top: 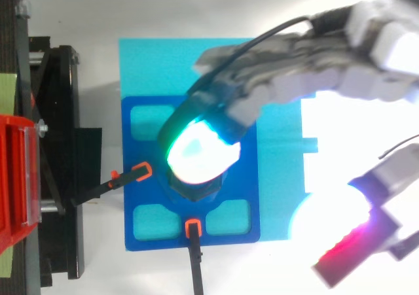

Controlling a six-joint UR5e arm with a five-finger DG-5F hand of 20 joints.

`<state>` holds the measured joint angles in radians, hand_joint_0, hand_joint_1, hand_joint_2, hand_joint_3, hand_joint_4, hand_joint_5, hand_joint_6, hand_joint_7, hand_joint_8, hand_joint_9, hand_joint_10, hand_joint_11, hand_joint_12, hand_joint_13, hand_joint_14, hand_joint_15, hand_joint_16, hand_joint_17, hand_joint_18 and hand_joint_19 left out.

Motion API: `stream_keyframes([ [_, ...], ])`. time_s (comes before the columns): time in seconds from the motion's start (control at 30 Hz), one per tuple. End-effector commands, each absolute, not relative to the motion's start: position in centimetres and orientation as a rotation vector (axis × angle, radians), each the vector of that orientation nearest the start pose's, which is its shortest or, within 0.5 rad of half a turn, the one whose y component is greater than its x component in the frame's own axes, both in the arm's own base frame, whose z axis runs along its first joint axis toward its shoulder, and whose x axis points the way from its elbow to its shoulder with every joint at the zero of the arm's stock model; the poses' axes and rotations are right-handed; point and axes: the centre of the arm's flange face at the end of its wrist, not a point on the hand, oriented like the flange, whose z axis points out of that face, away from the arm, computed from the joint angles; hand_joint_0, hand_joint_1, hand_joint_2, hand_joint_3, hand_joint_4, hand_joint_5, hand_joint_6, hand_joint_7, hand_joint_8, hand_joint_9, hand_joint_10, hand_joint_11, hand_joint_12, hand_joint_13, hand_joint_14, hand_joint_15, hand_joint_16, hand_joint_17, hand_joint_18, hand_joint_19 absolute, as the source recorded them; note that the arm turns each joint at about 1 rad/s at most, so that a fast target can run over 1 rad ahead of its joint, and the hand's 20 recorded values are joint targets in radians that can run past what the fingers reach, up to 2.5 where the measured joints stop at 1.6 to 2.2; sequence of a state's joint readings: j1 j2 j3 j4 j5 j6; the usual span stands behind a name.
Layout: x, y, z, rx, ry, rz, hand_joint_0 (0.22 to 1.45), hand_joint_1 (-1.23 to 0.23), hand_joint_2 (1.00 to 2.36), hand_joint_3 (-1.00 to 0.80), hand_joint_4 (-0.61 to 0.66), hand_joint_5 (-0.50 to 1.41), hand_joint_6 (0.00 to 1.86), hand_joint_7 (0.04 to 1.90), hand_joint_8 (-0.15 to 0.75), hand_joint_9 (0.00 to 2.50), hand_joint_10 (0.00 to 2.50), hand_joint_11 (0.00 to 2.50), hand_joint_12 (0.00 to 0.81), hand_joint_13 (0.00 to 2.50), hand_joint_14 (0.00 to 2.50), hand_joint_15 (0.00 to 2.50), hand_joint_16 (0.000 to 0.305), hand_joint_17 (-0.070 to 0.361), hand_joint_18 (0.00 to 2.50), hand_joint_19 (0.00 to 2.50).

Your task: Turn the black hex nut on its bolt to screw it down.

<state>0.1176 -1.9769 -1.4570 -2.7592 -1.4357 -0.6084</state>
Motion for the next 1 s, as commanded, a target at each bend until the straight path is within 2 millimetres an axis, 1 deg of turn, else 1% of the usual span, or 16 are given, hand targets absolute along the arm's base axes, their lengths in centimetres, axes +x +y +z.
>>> stream_keyframes([
  [0.0, 68.6, -5.9, 33.9, 0.726, 1.370, 0.769, 0.50, -0.46, 1.00, -0.50, 0.22, -0.17, 0.50, 0.77, 0.298, 0.44, 0.00, 0.06, 0.362, 0.27, 0.00, 0.00, 0.058, 0.131, 0.31, 0.15],
  [0.1, 69.7, -5.4, 33.2, 0.728, 1.397, 0.766, 0.50, -0.46, 1.00, -0.50, 0.22, -0.17, 0.50, 0.81, 0.301, 0.43, 0.00, 0.06, 0.362, 0.27, 0.00, 0.00, 0.058, 0.130, 0.31, 0.16],
  [0.2, 70.1, -5.2, 33.2, 0.727, 1.398, 0.767, 0.50, -0.46, 1.00, -0.50, 0.24, -0.16, 0.50, 0.89, 0.300, 0.43, 0.00, 0.07, 0.362, 0.26, 0.00, 0.00, 0.058, 0.130, 0.31, 0.16],
  [0.23, 70.9, -5.0, 32.7, 0.721, 1.400, 0.761, 0.50, -0.46, 1.00, -0.50, 0.24, -0.16, 0.50, 0.89, 0.300, 0.43, 0.00, 0.07, 0.363, 0.27, 0.00, 0.00, 0.058, 0.130, 0.31, 0.16],
  [0.27, 71.0, -4.9, 32.8, 0.719, 1.399, 0.761, 0.50, -0.46, 1.00, -0.50, 0.24, -0.16, 0.50, 0.90, 0.300, 0.43, 0.00, 0.07, 0.363, 0.26, 0.00, 0.00, 0.057, 0.129, 0.31, 0.16],
  [0.53, 71.2, -4.1, 32.9, 0.632, 1.419, 0.690, 0.50, -0.46, 1.00, -0.50, 0.25, -0.16, 0.50, 0.92, 0.301, 0.42, 0.00, 0.07, 0.363, 0.26, 0.00, 0.00, 0.057, 0.127, 0.31, 0.16],
  [0.6, 71.5, -3.9, 32.4, 0.599, 1.422, 0.657, 0.50, -0.46, 1.00, -0.50, 0.25, -0.15, 0.50, 0.95, 0.301, 0.42, 0.00, 0.08, 0.363, 0.26, 0.00, 0.00, 0.056, 0.127, 0.31, 0.17],
  [0.9, 71.7, -3.6, 32.4, 0.453, 1.446, 0.505, 0.50, -0.45, 1.00, -0.50, 0.26, -0.13, 0.50, 1.02, 0.305, 0.44, 0.00, 0.08, 0.360, 0.26, 0.00, 0.00, 0.056, 0.127, 0.32, 0.17],
  [0.97, 71.7, -3.6, 32.4, 0.450, 1.448, 0.496, 0.50, -0.45, 1.00, -0.50, 0.26, -0.13, 0.50, 1.01, 0.304, 0.44, 0.00, 0.08, 0.360, 0.26, 0.00, 0.00, 0.056, 0.126, 0.32, 0.17],
])
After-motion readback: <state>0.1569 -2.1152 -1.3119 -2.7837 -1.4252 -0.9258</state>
